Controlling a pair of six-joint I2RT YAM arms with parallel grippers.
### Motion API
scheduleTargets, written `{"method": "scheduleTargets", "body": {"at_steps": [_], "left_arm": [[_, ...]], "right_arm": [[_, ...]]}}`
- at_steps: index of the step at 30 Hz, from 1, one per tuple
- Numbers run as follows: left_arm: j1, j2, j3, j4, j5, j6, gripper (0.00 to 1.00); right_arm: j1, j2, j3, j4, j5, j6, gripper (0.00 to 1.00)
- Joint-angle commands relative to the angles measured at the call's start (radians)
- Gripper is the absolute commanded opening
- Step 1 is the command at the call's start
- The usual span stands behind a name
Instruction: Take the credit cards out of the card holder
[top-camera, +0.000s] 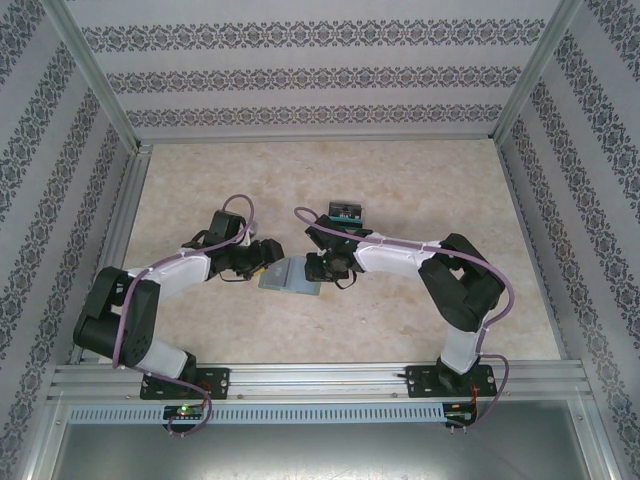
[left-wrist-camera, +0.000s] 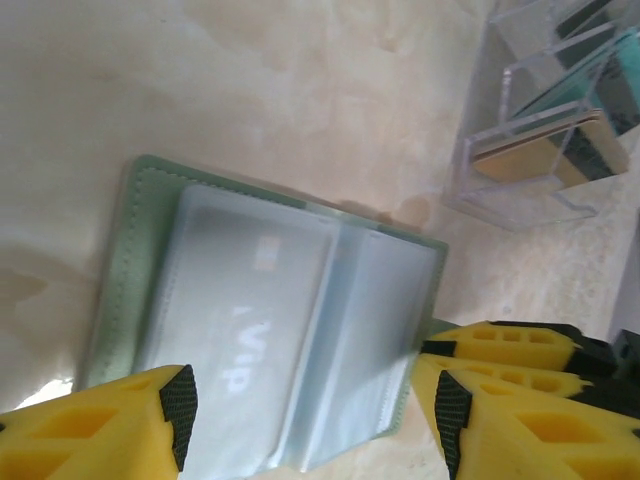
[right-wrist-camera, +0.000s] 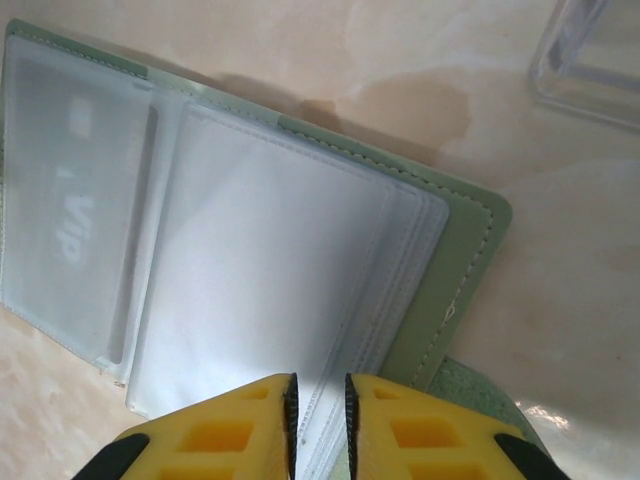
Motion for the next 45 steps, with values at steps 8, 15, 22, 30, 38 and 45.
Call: {"method": "scheduleTargets", "body": {"at_steps": [8, 15, 22, 30, 38, 45], "left_arm": [[0.011, 0.078, 0.019, -0.042, 0.017, 0.039, 0.66], [0.009, 0.116, 0.014, -0.003, 0.078, 0.031, 0.66], [0.006, 0.119, 0.007, 0.037, 0.132, 0.015, 0.71], [0.005, 0.146, -0.008, 0.12, 0.216, -0.027, 0.77], [0.006, 0.123, -0.011, 0.121, 0.215, -0.033, 0.77], [0.008, 0.025, 0.031, -0.052, 0.036, 0.037, 0.78]], "right_arm": [[-0.012, 0.05, 0.004, -0.008, -0.004, 0.008, 0.23], [-0.012, 0.066, 0.009, -0.005, -0.019, 0.01, 0.23], [-0.011, 0.074, 0.007, -0.003, -0.024, 0.012, 0.23], [-0.011, 0.076, 0.006, -0.003, -0.027, 0.013, 0.23], [-0.011, 0.077, 0.006, -0.002, -0.029, 0.015, 0.23], [-0.011, 0.078, 0.006, -0.006, -0.025, 0.016, 0.23]]}}
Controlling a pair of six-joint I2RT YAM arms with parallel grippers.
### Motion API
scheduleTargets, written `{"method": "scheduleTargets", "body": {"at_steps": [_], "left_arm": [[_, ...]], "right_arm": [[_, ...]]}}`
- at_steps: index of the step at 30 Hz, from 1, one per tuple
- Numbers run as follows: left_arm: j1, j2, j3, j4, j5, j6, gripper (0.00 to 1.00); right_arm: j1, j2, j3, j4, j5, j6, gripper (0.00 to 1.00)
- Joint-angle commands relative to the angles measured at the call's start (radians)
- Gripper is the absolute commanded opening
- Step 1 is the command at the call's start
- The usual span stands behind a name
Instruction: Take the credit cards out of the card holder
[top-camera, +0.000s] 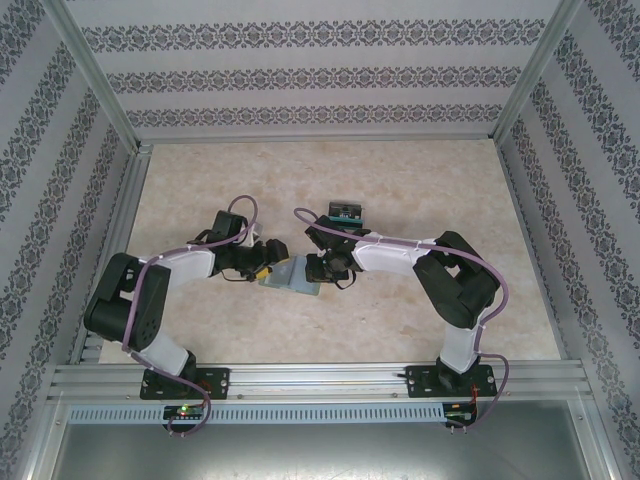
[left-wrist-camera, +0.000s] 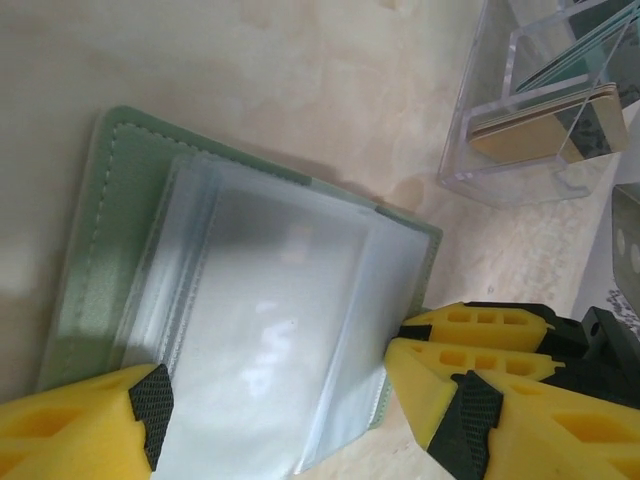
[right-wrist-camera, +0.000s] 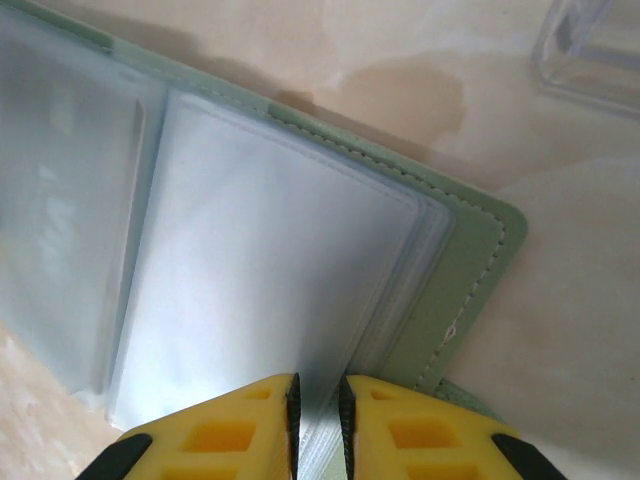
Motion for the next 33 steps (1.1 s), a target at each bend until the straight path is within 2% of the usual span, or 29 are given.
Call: {"method": "scheduleTargets", "body": {"at_steps": [1, 9, 22, 33], "left_arm": [[-0.003, -0.055, 0.026, -0.108, -0.09, 0.041, 0.78], [0.0, -0.049, 0.024, -0.113, -0.137, 0.04, 0.78], [0.0, 0.015, 0.013, -0.038, -0.018, 0.028, 0.77], [-0.014, 0.007, -0.002, 0.027, 0.06, 0.01, 0.77]], "right_arm": [[-0.005, 0.046, 0.001, -0.01, -0.006, 0.014, 0.23], [-0.004, 0.049, 0.004, -0.009, -0.011, 0.015, 0.22], [-0.004, 0.055, 0.005, -0.007, -0.014, 0.017, 0.22], [-0.004, 0.057, 0.004, -0.005, -0.018, 0.019, 0.22]]}}
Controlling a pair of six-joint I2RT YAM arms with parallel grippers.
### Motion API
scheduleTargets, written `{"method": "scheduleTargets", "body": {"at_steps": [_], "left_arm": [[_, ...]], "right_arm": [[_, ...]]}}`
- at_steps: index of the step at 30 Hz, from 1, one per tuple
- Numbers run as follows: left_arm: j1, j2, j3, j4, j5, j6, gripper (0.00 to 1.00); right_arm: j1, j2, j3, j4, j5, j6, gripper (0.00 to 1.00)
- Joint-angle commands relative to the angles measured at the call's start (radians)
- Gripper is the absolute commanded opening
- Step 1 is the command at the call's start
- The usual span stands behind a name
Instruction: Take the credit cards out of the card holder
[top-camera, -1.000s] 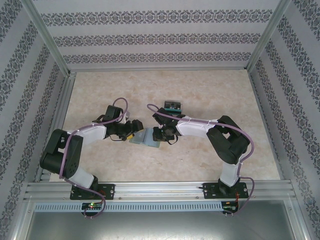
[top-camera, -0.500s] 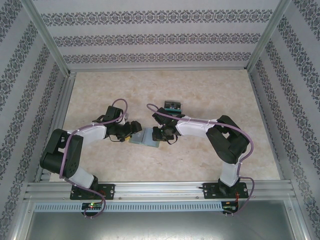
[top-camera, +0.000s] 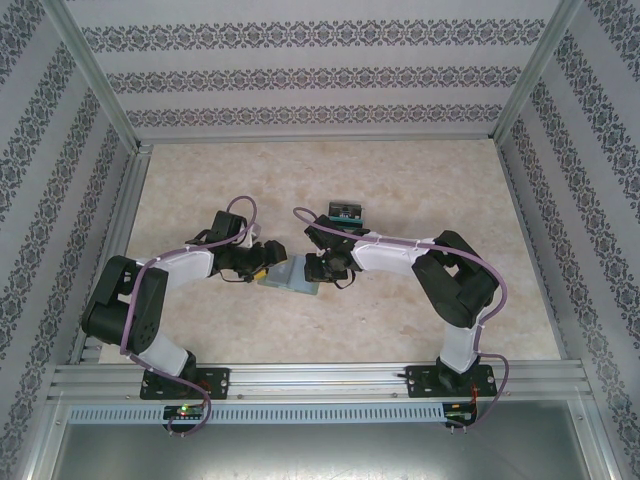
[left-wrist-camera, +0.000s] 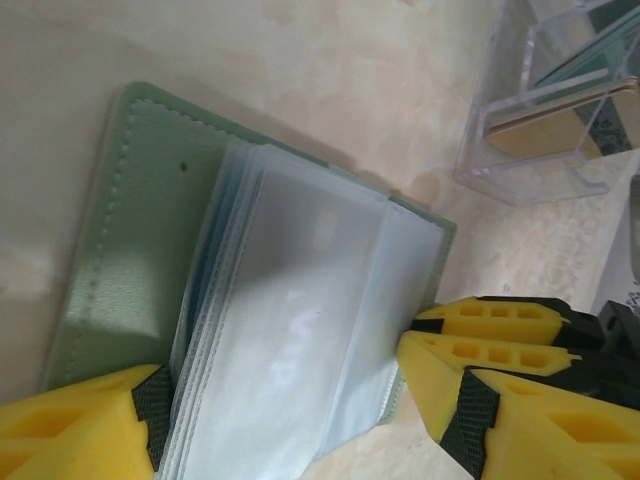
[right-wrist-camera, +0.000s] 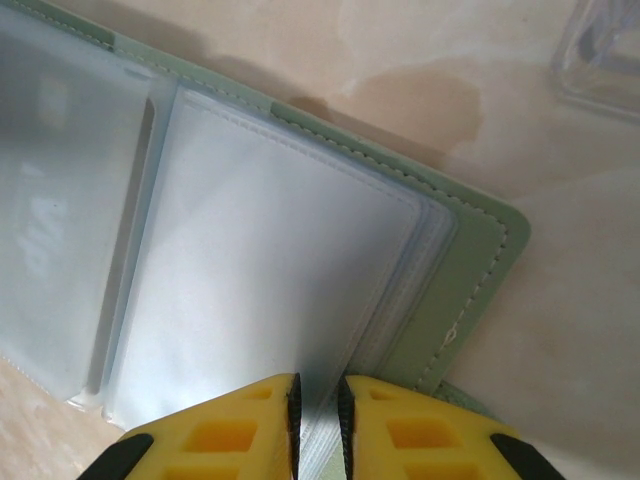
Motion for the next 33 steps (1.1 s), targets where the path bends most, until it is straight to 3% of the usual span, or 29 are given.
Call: {"method": "scheduleTargets", "body": {"at_steps": [1, 10, 15, 19, 33], "left_arm": [[-0.015, 0.012, -0.004, 0.052, 0.065, -0.006, 0.77], [-0.024, 0.008, 0.001, 0.032, 0.051, 0.004, 0.79], [-0.023, -0.057, 0.037, -0.115, -0.119, 0.051, 0.81], [-0.021, -0.088, 0.055, -0.16, -0.187, 0.063, 0.81], [-0.022, 0.023, 0.051, -0.063, -0.077, 0.037, 0.8]], "right_arm": [[-0.004, 0.05, -0.002, -0.012, -0.011, 0.018, 0.22], [-0.004, 0.047, -0.003, -0.013, -0.011, 0.019, 0.22], [-0.004, 0.044, -0.005, -0.013, -0.008, 0.019, 0.22], [-0.003, 0.046, -0.008, -0.009, -0.009, 0.021, 0.23], [-0.001, 0.053, -0.002, -0.011, -0.01, 0.02, 0.22]]}}
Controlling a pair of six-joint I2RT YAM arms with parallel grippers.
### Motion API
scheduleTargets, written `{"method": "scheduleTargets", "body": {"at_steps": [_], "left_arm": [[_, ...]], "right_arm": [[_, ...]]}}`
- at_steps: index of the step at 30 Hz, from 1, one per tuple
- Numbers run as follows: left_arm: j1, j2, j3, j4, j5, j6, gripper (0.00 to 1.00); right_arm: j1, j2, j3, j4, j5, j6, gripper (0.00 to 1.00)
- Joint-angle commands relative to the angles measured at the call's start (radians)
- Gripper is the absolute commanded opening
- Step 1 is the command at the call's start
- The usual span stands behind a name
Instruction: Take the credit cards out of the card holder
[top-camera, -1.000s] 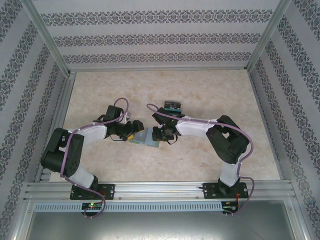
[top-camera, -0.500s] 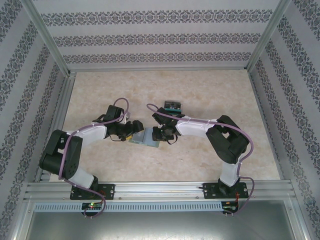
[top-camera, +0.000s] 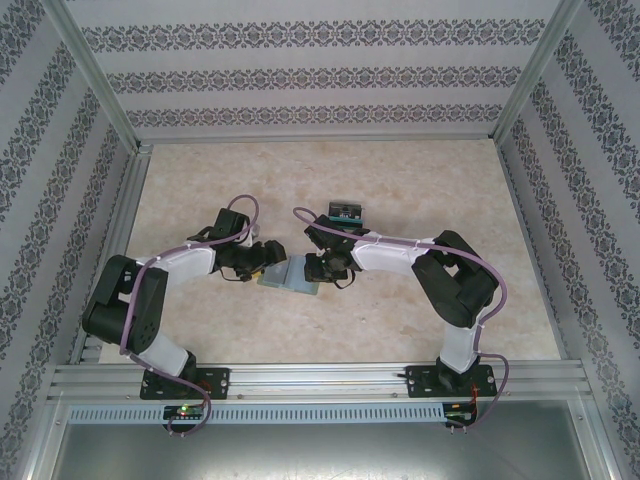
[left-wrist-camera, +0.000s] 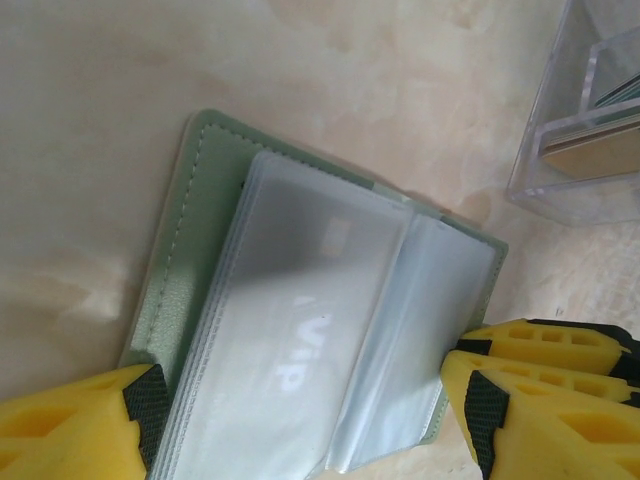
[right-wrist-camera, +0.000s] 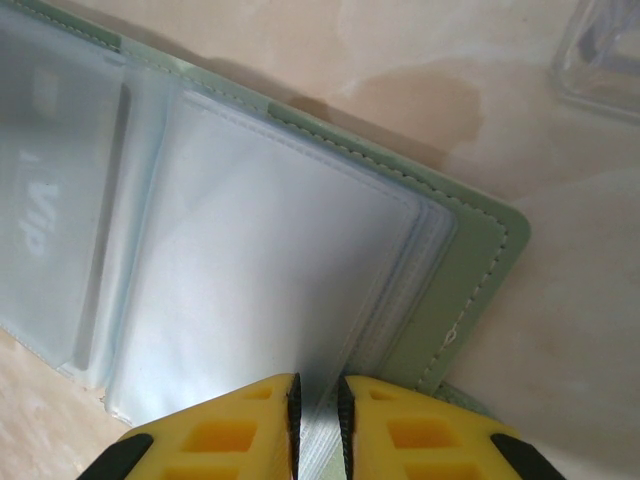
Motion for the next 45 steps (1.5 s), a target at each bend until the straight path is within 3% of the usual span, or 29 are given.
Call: {"method": "scheduleTargets", "body": {"at_steps": [1, 7, 16, 45], "left_arm": [[-0.007, 0.017, 0.006, 0.041, 0.042, 0.003, 0.8], [-0.008, 0.015, 0.001, 0.052, 0.051, -0.007, 0.79], [-0.008, -0.048, 0.016, 0.003, -0.047, -0.005, 0.8], [-0.012, 0.049, 0.001, 0.069, 0.064, -0.016, 0.79]], "right_arm": [[-0.002, 0.054, -0.003, -0.011, -0.01, 0.02, 0.22], [-0.003, 0.06, 0.001, -0.01, -0.013, 0.02, 0.22], [-0.003, 0.06, 0.001, -0.012, -0.012, 0.02, 0.22], [-0.003, 0.067, 0.005, -0.01, -0.018, 0.019, 0.22]]}}
